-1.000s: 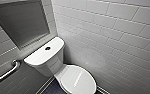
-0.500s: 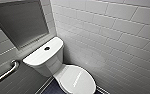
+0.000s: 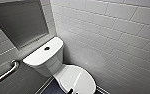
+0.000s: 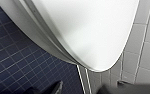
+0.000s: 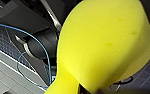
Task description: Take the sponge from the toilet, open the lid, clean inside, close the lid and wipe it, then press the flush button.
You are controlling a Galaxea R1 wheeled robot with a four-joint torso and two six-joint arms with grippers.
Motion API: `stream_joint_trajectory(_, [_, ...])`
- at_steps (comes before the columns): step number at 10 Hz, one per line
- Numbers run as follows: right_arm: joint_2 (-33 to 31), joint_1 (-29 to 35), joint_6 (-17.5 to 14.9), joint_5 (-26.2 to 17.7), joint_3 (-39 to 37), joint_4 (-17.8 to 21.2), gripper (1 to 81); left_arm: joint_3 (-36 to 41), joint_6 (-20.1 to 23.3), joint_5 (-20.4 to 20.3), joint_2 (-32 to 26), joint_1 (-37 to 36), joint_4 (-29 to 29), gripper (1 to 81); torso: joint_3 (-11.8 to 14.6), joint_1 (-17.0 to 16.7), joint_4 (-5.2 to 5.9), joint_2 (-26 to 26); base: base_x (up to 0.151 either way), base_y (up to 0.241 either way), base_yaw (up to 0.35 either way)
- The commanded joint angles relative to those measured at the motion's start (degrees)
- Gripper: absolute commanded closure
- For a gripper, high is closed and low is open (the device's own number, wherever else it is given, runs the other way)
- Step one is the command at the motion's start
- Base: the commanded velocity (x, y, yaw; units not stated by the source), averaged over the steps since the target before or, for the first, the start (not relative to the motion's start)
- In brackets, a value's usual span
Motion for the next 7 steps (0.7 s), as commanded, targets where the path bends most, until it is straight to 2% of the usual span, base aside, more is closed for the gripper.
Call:
stream_joint_trajectory(1, [-0.9,-1.8,0.0,-5.2,0.8,0.3,81.1,-2.3,0.1,4.0,2.2,-5.5,-3.5,1.0,0.0,0.0,0.00,0.0,0.000,0.000,0.000])
stream_joint_trajectory(5, [-0.6,-1.4,0.0,-5.2,1.0,0.2,81.1,-6.7,0.1,3.9,5.2,-6.3,-7.7,1.0,0.0,0.0,0.00,0.0,0.000,0.000,0.000])
stream_joint_trajectory(7, [-0.6,-1.4,0.0,-5.2,1.1,0.2,81.1,-8.4,0.2,3.9,6.6,-7.3,-7.7,1.0,0.0,0.0,0.00,0.0,0.000,0.000,0.000])
